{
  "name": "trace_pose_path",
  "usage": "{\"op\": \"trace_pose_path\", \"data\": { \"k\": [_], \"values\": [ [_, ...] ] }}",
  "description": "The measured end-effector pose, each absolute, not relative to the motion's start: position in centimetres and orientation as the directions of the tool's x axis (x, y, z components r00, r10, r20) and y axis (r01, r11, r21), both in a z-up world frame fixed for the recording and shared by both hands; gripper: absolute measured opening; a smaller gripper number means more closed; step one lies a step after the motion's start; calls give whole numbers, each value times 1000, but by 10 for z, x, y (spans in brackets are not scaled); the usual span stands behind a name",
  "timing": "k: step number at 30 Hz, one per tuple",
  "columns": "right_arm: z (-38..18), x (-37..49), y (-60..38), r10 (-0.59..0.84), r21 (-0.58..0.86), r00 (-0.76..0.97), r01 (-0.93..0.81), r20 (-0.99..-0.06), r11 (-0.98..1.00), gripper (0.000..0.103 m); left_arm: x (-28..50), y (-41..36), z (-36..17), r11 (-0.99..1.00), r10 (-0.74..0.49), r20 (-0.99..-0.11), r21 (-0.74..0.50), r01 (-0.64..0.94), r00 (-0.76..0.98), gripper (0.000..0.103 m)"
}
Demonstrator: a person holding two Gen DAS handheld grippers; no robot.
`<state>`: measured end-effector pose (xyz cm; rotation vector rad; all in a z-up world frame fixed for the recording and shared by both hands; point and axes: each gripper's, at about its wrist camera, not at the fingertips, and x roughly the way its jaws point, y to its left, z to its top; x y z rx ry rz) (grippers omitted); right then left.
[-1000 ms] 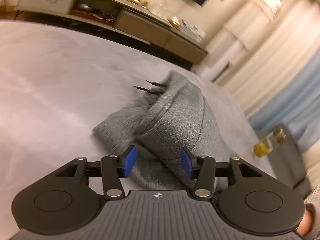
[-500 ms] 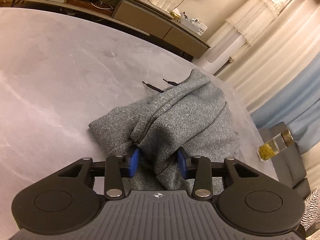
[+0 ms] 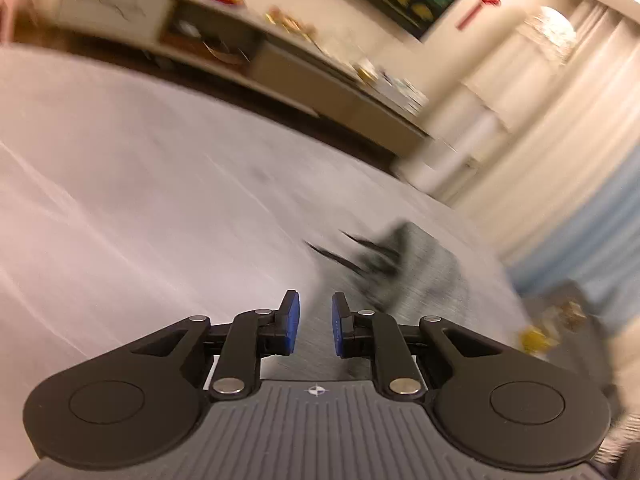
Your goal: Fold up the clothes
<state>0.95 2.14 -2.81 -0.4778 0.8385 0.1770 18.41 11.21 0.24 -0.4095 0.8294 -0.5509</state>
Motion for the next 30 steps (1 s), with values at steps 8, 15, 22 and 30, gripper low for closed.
{"op": "trace_pose_path", "data": {
  "k": [8, 15, 22, 30],
  "values": [
    [-1, -10, -2, -42, -340, 725, -270, -687, 901, 37, 153, 51, -11, 789, -603, -609, -358, 500, 516, 69],
    [7, -5, -3, -44, -348, 720, -280, -692, 895, 6, 157, 55, 9, 693, -715, -472, -377, 614, 516, 6],
    [12, -23, 33, 67, -304, 691, -400, -720, 865, 6, 161, 88, 8, 708, -685, -533, -327, 627, 496, 6],
    [-14, -20, 27, -23, -369, 675, -374, -738, 851, 6, 166, 94, -8, 757, -614, -619, -285, 589, 490, 21]
  ]
}}
